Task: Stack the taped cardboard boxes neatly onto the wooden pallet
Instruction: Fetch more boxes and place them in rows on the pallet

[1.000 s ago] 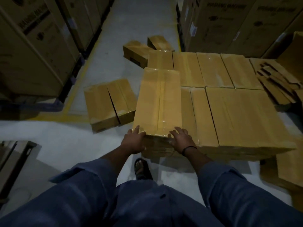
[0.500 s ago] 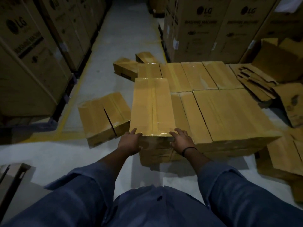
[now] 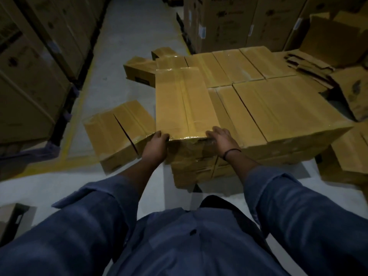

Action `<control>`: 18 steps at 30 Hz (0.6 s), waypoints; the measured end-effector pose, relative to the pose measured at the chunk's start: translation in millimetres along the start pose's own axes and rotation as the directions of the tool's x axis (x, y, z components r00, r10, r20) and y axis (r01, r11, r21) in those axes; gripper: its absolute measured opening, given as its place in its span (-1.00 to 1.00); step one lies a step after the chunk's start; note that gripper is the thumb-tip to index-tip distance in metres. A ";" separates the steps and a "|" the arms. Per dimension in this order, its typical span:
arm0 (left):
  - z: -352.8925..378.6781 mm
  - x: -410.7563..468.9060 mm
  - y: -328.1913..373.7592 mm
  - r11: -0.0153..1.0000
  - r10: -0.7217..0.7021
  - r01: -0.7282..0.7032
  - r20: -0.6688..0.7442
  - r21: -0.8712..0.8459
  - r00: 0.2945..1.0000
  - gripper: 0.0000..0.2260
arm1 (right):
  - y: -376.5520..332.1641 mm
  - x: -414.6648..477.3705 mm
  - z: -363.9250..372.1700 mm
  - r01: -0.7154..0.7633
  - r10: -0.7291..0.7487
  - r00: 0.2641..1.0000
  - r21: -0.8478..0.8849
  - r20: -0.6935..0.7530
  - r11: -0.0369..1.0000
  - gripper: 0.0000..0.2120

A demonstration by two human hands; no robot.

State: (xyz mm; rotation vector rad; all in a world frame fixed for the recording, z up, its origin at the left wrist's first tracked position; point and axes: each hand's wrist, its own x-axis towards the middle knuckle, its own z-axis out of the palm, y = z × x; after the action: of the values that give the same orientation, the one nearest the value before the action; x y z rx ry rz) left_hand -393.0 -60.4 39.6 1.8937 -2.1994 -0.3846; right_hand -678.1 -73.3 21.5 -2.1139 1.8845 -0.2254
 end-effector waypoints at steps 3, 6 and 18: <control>5.0 5.1 -5.2 0.999 0.042 -0.044 -0.098 -0.016 0.994 -0.63 | 8.1 8.1 5.7 0.027 -0.027 0.997 -0.008 -0.078 1.000 -0.50; 2.5 13.1 -8.0 0.996 0.085 -0.086 -0.124 -0.006 0.989 -0.71 | 16.0 17.0 4.9 0.031 -0.033 0.992 -0.019 -0.121 0.999 -0.51; 10.6 35.8 5.6 0.993 0.108 -0.113 -0.130 -0.033 0.986 -0.85 | 33.4 33.4 -16.0 0.066 -0.073 0.980 -0.043 -0.185 0.997 -0.66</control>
State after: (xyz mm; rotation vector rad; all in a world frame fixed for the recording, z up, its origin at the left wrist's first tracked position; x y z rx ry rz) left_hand -407.0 -94.4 31.1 1.7164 -2.1837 -0.2780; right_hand -710.3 -111.3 23.1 -2.2557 1.9305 -0.4206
